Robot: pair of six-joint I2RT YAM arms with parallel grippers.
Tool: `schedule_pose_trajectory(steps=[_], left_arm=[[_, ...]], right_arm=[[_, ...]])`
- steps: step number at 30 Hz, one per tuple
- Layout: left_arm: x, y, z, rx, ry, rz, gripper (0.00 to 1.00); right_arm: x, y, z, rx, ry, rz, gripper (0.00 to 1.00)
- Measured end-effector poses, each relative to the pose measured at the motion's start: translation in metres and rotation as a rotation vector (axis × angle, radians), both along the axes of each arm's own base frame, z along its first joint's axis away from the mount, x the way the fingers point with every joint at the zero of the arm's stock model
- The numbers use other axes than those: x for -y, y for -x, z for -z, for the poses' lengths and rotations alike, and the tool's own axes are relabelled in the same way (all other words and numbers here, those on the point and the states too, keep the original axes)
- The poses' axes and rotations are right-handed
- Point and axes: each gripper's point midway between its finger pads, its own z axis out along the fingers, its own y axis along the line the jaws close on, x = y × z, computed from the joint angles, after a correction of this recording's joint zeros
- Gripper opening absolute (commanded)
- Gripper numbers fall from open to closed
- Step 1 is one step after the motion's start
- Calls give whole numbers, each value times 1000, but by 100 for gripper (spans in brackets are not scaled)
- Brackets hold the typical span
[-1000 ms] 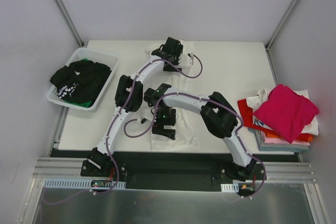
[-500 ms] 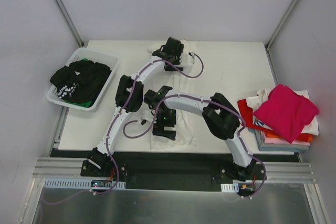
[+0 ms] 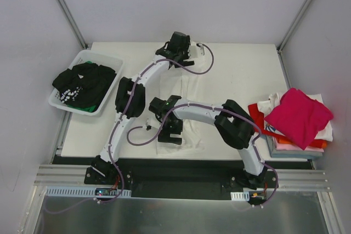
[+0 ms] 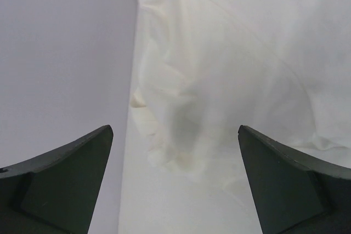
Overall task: Fold and stack the t-shirts
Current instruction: Rotate the tshirt 90 degrees
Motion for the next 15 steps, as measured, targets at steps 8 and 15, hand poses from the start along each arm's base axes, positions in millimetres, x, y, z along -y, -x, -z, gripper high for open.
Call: schedule_pose_trajectory(steps=[8,15], left_arm=[[1,3,-95,133,134,-38,99],[-16,48,-130,106,198,-71,99]], right_arm=[[-1,-7,-2,92,-16,20,96],[0,-16,-12,218,-17,8,96]])
